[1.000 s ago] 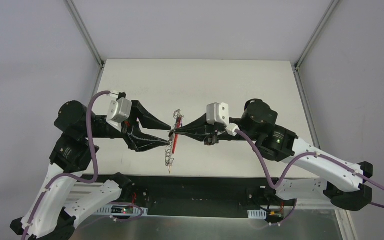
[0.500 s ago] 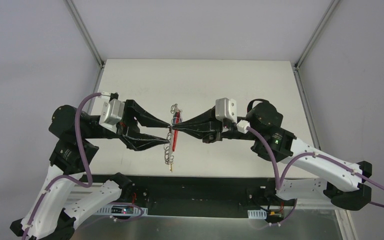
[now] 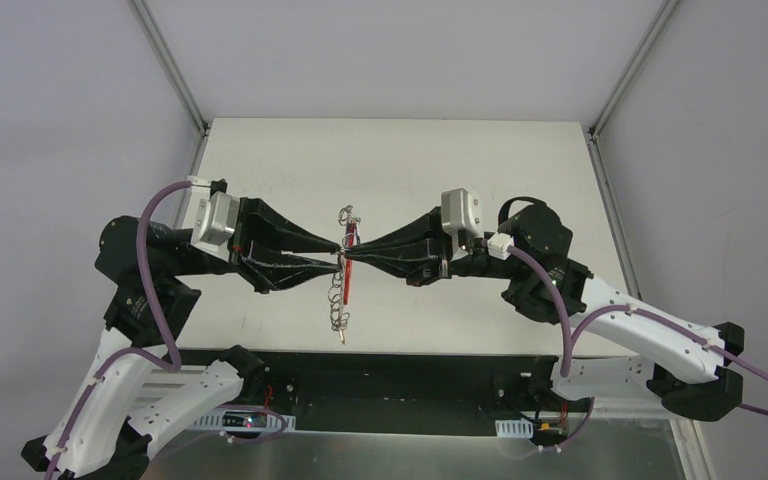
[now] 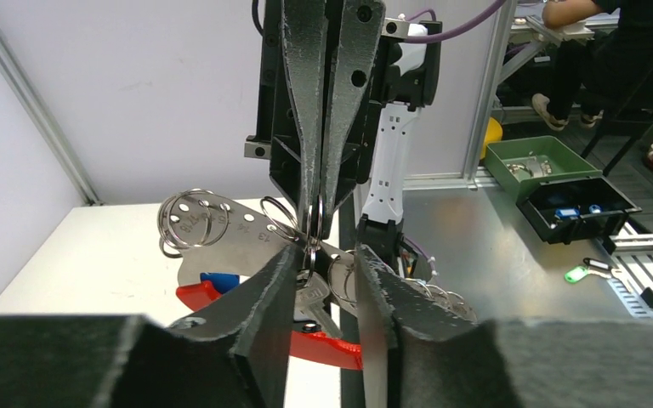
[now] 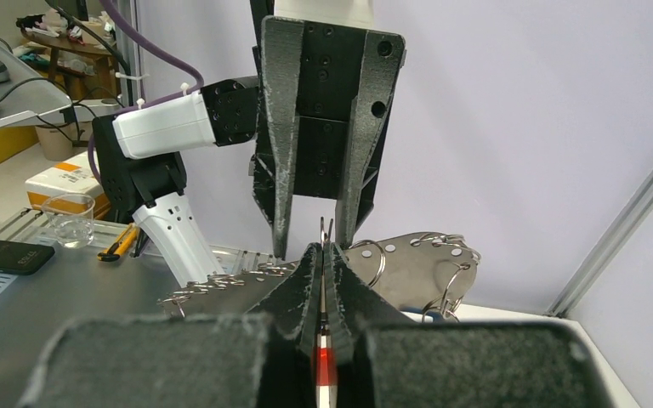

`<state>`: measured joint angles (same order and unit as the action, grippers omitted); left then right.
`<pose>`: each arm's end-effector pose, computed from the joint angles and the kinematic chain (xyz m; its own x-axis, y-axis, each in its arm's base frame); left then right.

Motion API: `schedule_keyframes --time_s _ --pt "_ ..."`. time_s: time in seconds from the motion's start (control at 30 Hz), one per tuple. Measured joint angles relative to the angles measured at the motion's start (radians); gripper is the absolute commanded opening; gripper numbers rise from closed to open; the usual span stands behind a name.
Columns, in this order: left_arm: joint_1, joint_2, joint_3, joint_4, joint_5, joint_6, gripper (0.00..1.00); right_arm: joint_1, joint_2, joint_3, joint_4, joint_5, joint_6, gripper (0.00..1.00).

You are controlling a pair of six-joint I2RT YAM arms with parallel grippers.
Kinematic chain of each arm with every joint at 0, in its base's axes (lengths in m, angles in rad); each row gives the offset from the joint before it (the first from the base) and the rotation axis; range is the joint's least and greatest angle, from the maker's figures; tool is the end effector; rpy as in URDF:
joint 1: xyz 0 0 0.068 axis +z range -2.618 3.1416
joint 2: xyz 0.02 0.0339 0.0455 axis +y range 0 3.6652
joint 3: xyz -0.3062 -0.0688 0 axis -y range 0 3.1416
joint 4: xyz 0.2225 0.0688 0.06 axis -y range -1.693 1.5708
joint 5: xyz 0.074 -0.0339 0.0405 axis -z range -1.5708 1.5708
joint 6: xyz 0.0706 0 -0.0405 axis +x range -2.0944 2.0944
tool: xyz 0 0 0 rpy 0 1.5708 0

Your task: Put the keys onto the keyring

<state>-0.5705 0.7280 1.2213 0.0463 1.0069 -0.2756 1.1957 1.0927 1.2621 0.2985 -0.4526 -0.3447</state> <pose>0.0139 -0.0798 0.5329 0.1715 -0.2829 -0.9437 0.9827 -0.0195 0.1844 0.0486 0.2077 0.5440 0.4866 0.4064 -0.7734 -0.8663 0.1101 -0.4872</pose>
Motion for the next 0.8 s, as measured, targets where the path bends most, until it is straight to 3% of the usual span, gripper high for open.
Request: schedule_keyframes --time_s 0.47,0.6,0.7,0.8 --pt "0.0 0.016 -0.006 0.048 -0.003 -0.025 0.22 0.001 0.0 0.0 0.005 -0.008 0.016 0.0" --pt "0.0 0.02 -0.006 0.053 -0.002 -0.03 0.16 0.001 0.0 0.0 0.005 -0.008 0.019 0.0" --pt "0.0 0.024 -0.006 0.055 0.006 -0.035 0.0 0.001 0.0 0.0 0.005 -0.008 0.019 0.0" --pt "0.0 0.031 -0.006 0.06 0.013 -0.046 0.0 0.001 0.0 0.0 0.006 -0.008 0.022 0.0"
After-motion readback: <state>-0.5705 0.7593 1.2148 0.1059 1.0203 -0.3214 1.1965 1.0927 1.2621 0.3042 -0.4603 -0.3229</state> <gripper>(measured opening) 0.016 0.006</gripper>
